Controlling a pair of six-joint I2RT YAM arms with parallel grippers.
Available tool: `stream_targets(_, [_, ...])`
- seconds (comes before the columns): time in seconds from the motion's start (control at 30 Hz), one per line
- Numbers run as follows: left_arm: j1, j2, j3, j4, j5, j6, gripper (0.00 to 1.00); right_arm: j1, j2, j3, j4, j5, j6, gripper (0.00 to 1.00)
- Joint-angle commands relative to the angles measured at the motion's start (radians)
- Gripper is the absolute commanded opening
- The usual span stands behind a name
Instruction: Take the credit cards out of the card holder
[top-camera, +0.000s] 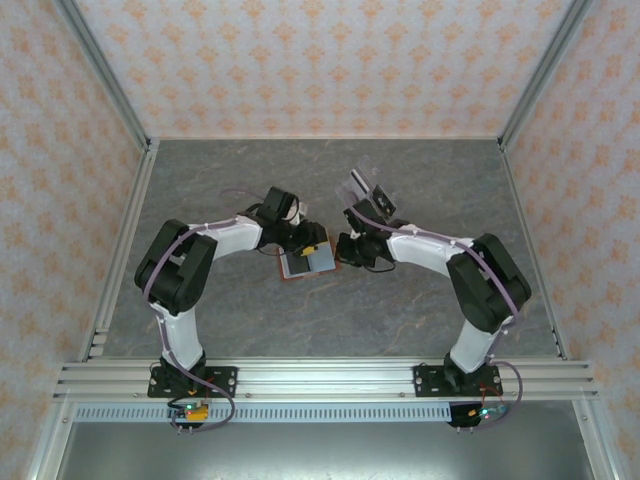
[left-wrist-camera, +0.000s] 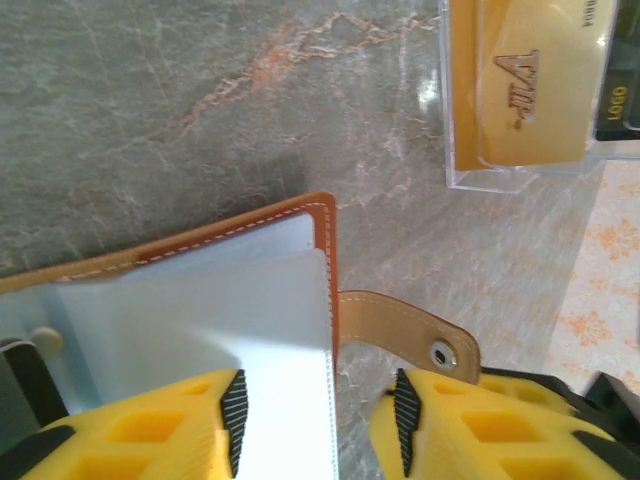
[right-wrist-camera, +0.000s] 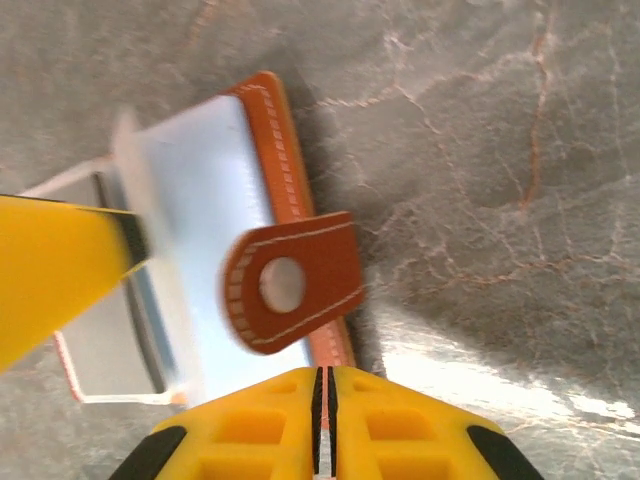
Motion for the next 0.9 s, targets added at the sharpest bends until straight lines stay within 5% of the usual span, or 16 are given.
stream_targets(0.0, [-0.003,0.018,0.022,-0.011,-0.036,0.001,0.41,-0.002,-0.026,-0.009,0.084,-0.041,-0.003,0.13])
stream_targets(0.27, [-0.002,0.018,0.031,-0.042,-0.063,0.014,0.32,0.014,0.065,0.055,0.067,-0.102,-0.010,0.13])
stream_targets(0.6, [0.054,-0.091,0.017,-0.088,-0.078,-0.003,0.39,0.014,0.143,0.103,-0.002,-0.044,0.007,0.12])
stream_targets(0.87, [0.120,-0.237,-0.105,-0.204,-0.205,0.030,0.40,0.013,0.142,0.160,0.063,-0.157,0.016,0.18])
